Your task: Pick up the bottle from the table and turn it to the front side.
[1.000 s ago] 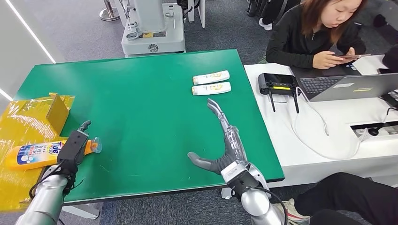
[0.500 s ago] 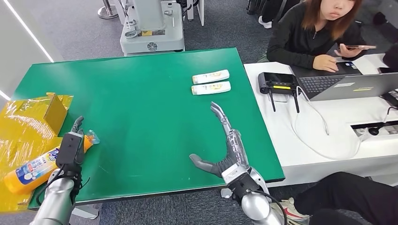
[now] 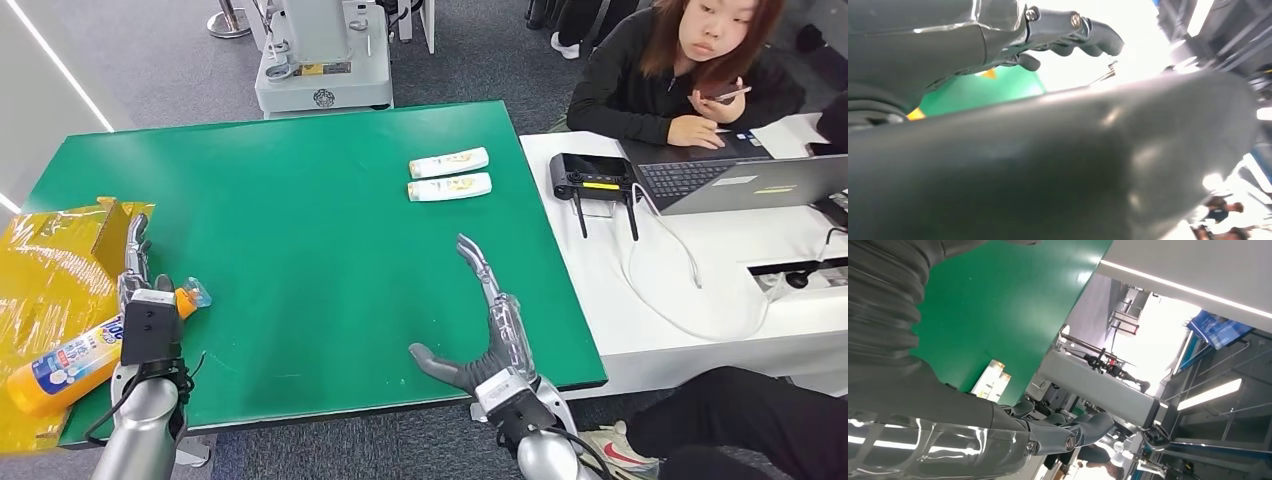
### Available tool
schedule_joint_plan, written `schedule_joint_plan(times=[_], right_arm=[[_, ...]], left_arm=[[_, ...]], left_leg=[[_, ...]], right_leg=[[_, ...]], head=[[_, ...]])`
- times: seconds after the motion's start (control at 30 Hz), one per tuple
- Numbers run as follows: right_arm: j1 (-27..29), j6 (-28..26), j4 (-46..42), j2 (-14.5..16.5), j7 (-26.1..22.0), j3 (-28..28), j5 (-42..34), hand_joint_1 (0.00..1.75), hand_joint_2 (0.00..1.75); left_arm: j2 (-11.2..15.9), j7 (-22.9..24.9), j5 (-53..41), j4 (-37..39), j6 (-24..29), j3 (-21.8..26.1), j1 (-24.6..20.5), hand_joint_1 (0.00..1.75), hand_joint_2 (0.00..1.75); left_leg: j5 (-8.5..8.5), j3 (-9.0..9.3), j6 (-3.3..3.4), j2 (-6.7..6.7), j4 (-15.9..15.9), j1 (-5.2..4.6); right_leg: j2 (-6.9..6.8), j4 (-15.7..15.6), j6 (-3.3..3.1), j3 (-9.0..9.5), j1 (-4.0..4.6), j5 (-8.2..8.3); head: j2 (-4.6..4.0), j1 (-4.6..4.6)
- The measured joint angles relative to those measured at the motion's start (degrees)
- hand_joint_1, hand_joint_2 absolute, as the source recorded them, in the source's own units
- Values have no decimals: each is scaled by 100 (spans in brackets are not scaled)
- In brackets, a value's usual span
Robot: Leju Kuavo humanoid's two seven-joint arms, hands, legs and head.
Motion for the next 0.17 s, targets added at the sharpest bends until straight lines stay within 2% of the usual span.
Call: schedule_joint_plan(times=[0.17], right_arm=[[57, -21, -57, -6, 1, 0, 1, 0, 175]], left_arm=[[-1, 0, 81, -291, 83, -160, 87, 0, 0]], left_leg=[[0, 0, 0, 2, 0, 0]], right_leg=[[1, 0, 0, -1, 0, 0]], head=[[0, 1]])
